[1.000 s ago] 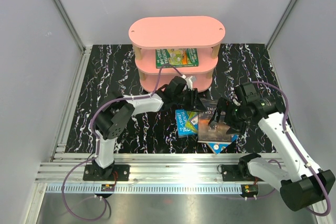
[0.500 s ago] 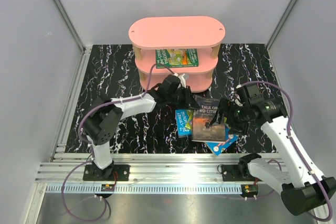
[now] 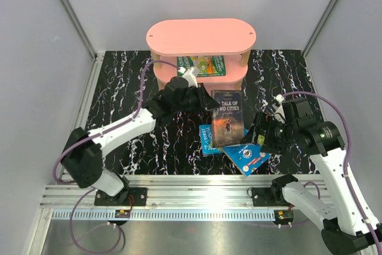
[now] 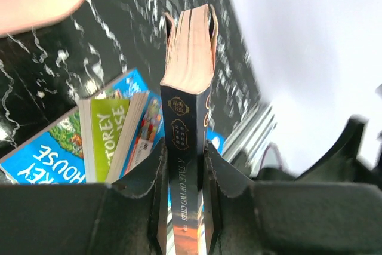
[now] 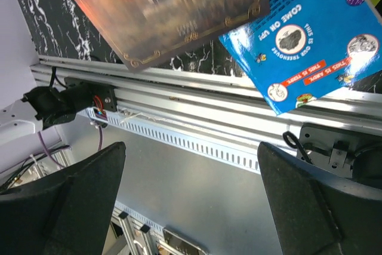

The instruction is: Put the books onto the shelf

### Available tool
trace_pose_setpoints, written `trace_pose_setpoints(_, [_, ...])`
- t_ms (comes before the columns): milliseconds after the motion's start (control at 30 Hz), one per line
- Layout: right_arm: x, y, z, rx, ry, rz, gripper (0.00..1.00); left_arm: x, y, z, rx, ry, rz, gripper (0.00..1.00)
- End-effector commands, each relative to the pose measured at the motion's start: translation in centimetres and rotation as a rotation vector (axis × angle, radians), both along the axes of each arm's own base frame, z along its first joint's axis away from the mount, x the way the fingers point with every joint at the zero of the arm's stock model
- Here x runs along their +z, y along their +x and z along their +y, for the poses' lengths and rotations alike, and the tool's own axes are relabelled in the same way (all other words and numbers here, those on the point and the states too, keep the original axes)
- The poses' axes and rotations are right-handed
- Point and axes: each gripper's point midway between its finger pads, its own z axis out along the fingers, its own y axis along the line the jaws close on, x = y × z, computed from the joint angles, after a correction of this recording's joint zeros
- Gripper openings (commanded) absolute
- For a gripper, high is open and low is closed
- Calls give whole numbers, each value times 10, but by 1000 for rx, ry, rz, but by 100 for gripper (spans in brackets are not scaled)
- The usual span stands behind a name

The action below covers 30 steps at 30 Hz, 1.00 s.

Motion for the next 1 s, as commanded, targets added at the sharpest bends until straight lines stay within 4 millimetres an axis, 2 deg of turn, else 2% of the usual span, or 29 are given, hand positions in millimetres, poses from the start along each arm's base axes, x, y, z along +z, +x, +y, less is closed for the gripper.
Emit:
trace_pose_setpoints(0, [20, -14, 3, 51, 50, -38, 100, 98, 17, 18, 206, -271, -165, 0])
trace_pose_setpoints(67, [25, -21, 3, 58, 60, -44, 100, 120, 16, 27, 279, -341, -175, 0])
trace_pose_setpoints(100, [31, -24, 4, 68, 72, -56, 100, 127, 23, 33, 344, -363, -192, 0])
trace_pose_setpoints(233, [45, -38, 3, 93, 91, -75, 100, 151, 31, 36, 429, -425, -217, 0])
trace_pose_setpoints(367, [50, -50, -3, 119, 71, -92, 100, 175, 37, 33, 462, -542, -237, 0])
trace_pose_setpoints(433, [50, -57, -7, 137, 52, -98, 100, 177, 43, 30, 477, -554, -234, 0])
trace_pose_setpoints(500, [54, -58, -11, 149, 31, -124, 100, 190, 43, 28, 475, -602, -256, 0])
trace_pose_setpoints(567, [55, -61, -14, 159, 15, -127, 100, 192, 48, 27, 491, -606, -254, 0])
trace_pose_setpoints(633, [58, -63, -17, 163, 2, -144, 100, 197, 51, 32, 521, -640, -266, 0])
trace_pose_setpoints(667, [60, -64, -16, 180, -3, -153, 100, 208, 51, 38, 541, -692, -290, 0])
trace_pose_setpoints(733, [60, -65, -19, 190, -27, -157, 100, 207, 54, 46, 562, -726, -303, 0])
trace_pose_setpoints(767, [64, -65, -19, 195, -30, -168, 100, 216, 54, 50, 565, -772, -319, 0])
trace_pose_setpoints(833, [65, -64, -22, 198, -52, -176, 100, 211, 59, 57, 578, -790, -325, 0])
trace_pose_setpoints(867, [65, -64, -22, 202, -59, -177, 100, 221, 57, 62, 574, -849, -348, 0])
trace_pose_setpoints(900, [66, -64, -23, 212, -68, -186, 100, 214, 58, 62, 563, -866, -347, 0])
trace_pose_setpoints(967, [67, -63, -22, 223, -75, -190, 100, 223, 58, 66, 534, -960, -346, 0])
